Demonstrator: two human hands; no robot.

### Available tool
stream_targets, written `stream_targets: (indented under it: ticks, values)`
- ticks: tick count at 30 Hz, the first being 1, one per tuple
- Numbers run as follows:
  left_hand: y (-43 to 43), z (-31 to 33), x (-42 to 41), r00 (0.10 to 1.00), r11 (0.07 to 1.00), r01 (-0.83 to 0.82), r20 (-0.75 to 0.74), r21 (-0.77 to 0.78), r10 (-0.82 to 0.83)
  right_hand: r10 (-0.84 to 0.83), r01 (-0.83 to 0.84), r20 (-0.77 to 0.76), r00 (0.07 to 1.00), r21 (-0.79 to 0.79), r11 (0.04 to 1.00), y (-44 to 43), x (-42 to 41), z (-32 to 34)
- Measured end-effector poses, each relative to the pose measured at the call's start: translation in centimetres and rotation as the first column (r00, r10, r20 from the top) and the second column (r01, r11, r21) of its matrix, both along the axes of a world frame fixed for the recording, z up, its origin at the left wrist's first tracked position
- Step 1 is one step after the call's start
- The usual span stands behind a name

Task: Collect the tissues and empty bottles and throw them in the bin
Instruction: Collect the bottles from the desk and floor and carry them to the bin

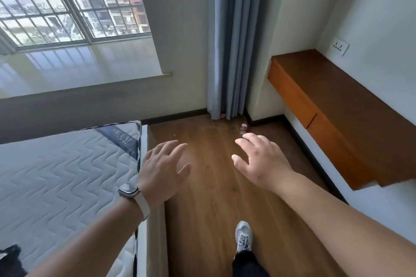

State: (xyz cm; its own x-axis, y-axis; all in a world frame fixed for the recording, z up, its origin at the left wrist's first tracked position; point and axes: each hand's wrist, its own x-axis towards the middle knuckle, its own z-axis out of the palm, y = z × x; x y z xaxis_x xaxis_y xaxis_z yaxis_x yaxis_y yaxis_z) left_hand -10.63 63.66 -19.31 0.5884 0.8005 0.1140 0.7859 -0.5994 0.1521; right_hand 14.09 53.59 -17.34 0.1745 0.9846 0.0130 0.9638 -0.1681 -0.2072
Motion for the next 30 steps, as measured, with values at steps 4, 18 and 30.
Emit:
stream_targets:
  ticks: [4,18,30]
  values:
    - [4.3,0.1,4.6,0.999,0.999,-0.036,-0.018,-0.038,0.036,0.023,-0.024,-0.055,0.998,-0.023,0.999,5.2,5.1,-1.4]
    - [16.4,1.7,19.3,0.999,1.000,-0.012,-0.031,0.021,0.013,0.059,-0.060,-0.060,0.996,-0.013,0.998,17.2,19.4,-0.2]
    - [28.7,-0.6,22.8,0.994,0.992,0.109,0.025,0.059,-0.111,0.006,-0.008,-0.024,1.000,-0.058,0.998,27.5,20.9,-0.9]
